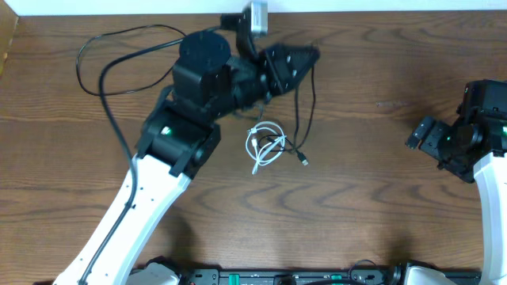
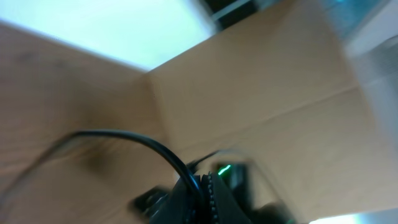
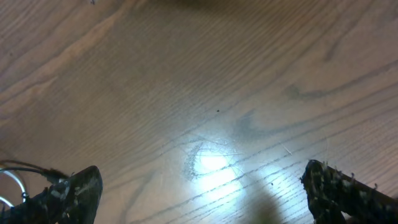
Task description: Untangle cables
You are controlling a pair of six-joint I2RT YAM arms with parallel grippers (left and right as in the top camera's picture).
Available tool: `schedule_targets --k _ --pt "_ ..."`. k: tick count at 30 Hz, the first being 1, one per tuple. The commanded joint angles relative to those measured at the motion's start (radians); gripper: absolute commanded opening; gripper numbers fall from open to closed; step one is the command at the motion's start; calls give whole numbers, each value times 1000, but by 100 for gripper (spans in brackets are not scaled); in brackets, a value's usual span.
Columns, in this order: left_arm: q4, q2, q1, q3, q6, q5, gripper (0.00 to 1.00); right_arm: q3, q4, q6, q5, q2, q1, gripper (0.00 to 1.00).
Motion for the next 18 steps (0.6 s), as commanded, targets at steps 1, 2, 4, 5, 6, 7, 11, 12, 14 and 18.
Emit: schedule_targets --k 1,2,4,5,6,7,11,12,14,18 --pt "328 -19 0 21 -411 17 7 -2 -1 16 -1 -6 -6 99" --pt "440 -19 0 21 -475 16 7 -2 -1 16 -1 -6 -6 99" --pt "553 -21 -5 21 -550 27 7 -2 -1 16 -1 -6 -6 99" --pt "545 -23 -10 21 -542 46 7 -2 -1 16 -1 -6 -6 99" --pt "499 -23 -16 21 -503 66 7 -2 -1 16 -1 -6 -6 99" --pt "428 -23 -22 21 -462 66 7 -2 -1 16 -1 -6 -6 99" --pt "-180 -21 -53 21 -614 -72 7 -2 -1 16 -1 -6 -6 99" --pt "-236 -21 -53 21 -772 -74 7 -2 -1 16 -1 -6 -6 99" --pt "-214 -22 -53 21 -859 -74 7 -2 -1 16 -1 -6 -6 99" --pt "-43 -22 -53 21 -866 -51 7 -2 -1 16 -1 -6 -6 99"
